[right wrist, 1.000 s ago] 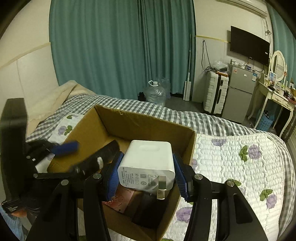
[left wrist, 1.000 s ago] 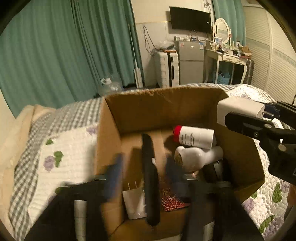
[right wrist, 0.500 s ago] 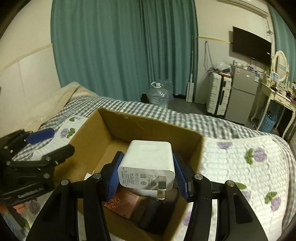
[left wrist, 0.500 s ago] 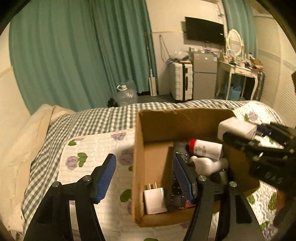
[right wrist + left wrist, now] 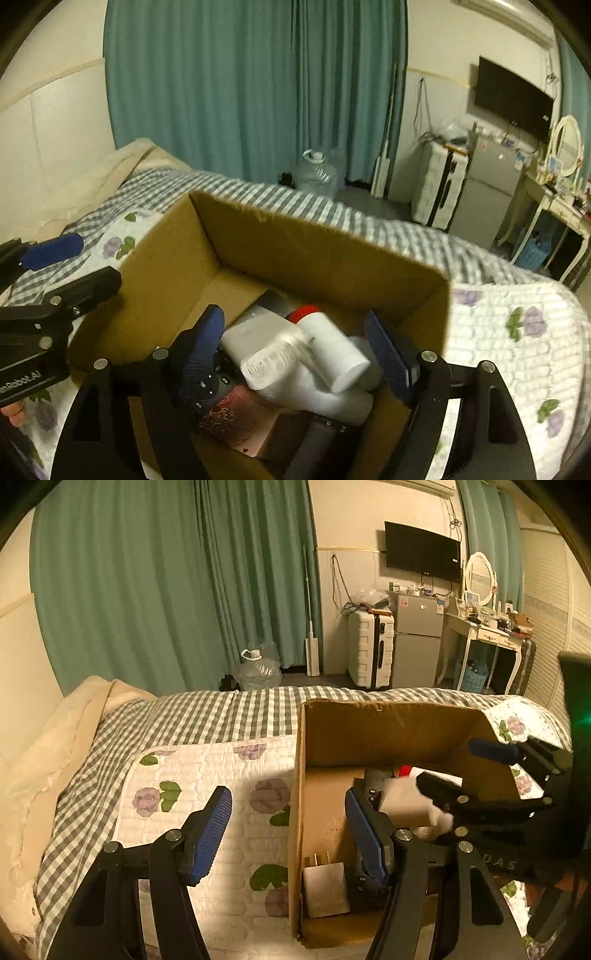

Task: Organize rigid objects

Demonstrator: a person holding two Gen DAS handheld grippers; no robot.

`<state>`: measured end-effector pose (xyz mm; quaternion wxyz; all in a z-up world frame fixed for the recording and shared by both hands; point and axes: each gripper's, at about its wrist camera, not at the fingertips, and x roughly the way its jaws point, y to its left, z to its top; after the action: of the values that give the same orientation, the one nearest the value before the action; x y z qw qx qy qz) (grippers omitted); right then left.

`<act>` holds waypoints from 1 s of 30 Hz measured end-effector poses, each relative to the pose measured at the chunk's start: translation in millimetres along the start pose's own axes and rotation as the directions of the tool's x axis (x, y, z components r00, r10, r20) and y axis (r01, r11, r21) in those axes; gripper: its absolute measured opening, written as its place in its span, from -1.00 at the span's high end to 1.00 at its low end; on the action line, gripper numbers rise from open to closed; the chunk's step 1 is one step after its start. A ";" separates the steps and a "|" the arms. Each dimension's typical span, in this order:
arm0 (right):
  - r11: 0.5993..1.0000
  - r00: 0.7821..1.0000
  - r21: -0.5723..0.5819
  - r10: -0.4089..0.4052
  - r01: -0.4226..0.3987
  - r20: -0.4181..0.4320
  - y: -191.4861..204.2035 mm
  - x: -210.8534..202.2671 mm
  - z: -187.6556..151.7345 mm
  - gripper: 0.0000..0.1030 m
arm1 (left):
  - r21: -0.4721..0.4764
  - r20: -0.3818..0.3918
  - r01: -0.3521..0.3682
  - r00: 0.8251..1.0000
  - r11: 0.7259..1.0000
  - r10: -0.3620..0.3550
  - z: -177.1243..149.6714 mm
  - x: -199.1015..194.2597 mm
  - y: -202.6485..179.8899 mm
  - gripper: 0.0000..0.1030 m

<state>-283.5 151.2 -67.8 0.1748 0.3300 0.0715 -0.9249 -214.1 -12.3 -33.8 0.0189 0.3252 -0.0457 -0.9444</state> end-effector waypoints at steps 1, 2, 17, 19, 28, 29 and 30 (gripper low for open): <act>1.000 1.000 0.003 -0.012 0.012 0.009 -1.8 -7.8 -1.0 -0.60 | 0.001 0.007 -0.005 1.000 1.000 0.005 0.8 -3.8 -1.2 -0.29; 1.000 0.999 0.007 -0.025 0.025 0.021 -3.1 -15.5 -2.0 -0.62 | 0.002 0.016 -0.009 1.000 1.000 0.009 1.4 -9.5 -2.4 -0.29; 0.979 0.952 0.105 -0.196 0.176 0.236 -8.0 -208.3 6.6 -1.00 | -0.009 0.299 -0.009 0.954 1.000 0.012 33.0 -180.0 -17.9 -0.50; 0.974 0.943 0.113 -0.219 0.196 0.250 -8.1 -228.6 6.2 -1.00 | -0.012 0.333 0.011 0.943 1.000 -0.007 34.1 -205.2 -20.3 -0.52; 0.964 0.908 0.176 -0.248 0.198 0.337 0.8 -288.6 -14.2 -1.00 | 0.021 0.423 0.008 0.906 1.000 -0.016 11.7 -249.6 -26.3 -0.53; 0.963 0.905 0.189 -0.248 0.191 0.347 1.9 -286.7 -20.0 -1.00 | 0.018 0.422 0.005 0.907 1.000 -0.012 6.3 -245.1 -26.8 -0.53; 0.963 0.903 0.195 -0.245 0.185 0.352 2.5 -285.3 -23.2 -1.00 | 0.014 0.420 0.004 0.908 1.000 -0.010 1.3 -240.6 -27.0 -0.53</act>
<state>-63.3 233.4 95.6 0.0554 0.1511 0.0002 -0.9870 -25.5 30.4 111.9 0.0032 0.1149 -0.0534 -0.9919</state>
